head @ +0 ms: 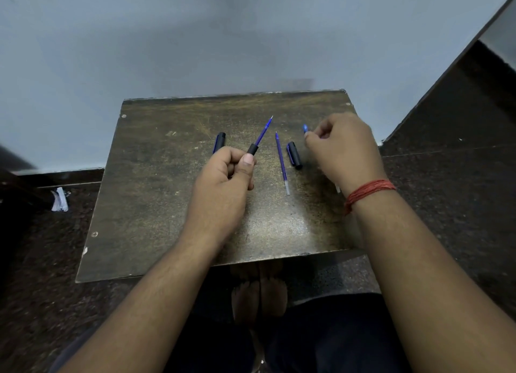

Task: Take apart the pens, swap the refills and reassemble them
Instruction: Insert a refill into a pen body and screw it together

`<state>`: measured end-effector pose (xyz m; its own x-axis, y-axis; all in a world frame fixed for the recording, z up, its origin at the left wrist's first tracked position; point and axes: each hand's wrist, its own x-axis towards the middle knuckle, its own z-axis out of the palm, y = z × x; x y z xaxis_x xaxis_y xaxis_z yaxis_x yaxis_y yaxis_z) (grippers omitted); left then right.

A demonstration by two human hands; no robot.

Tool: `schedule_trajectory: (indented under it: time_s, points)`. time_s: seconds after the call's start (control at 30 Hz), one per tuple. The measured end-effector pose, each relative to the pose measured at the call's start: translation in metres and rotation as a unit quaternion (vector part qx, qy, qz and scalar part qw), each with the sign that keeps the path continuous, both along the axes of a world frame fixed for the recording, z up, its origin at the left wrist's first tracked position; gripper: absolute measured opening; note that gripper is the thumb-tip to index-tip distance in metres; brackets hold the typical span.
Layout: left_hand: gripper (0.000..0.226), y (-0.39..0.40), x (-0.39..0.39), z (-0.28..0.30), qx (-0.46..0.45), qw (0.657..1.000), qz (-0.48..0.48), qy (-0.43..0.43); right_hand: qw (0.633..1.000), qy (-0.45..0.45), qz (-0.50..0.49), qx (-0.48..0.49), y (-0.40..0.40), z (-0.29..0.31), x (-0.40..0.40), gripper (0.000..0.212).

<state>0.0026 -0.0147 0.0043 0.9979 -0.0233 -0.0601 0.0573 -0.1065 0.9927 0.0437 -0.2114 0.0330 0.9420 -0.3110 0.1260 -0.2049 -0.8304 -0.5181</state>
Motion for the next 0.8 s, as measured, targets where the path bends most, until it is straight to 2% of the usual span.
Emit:
schedule_trajectory:
  time_s: [0.07, 0.17, 0.27, 0.4, 0.53, 0.67, 0.8]
  points:
    - [0.025, 0.000, 0.000, 0.000, 0.001, 1.000, 0.002, 0.000, 0.984, -0.073, -0.024, 0.159, 0.002, 0.004, -0.002, 0.017]
    - [0.026, 0.000, 0.000, 0.000, 0.007, 1.000, 0.002, 0.001, 0.912, -0.116, -0.022, 0.393, 0.012, 0.006, -0.005, 0.017]
    - [0.027, -0.002, 0.000, 0.000, 0.011, 1.000, -0.003, 0.002, 0.847, -0.104, 0.004, 0.521, 0.022, 0.004, -0.005, 0.021]
    - [0.026, -0.002, -0.001, 0.001, 0.009, 1.000, -0.006, 0.005, 0.800, -0.109, 0.018, 0.590, 0.029, -0.001, -0.004, 0.017]
    - [0.020, -0.005, -0.003, 0.001, 0.018, 1.000, -0.013, 0.006, 0.764, -0.134, 0.015, 0.631, 0.029, -0.001, -0.003, 0.024]
    - [0.020, -0.006, -0.005, 0.002, 0.031, 0.999, -0.017, 0.002, 0.765, -0.151, 0.033, 0.625, 0.028, 0.000, -0.002, 0.021]
    - [0.020, -0.006, -0.005, 0.003, 0.035, 0.999, -0.017, 0.003, 0.783, -0.147, 0.050, 0.603, 0.029, 0.000, -0.002, 0.020]
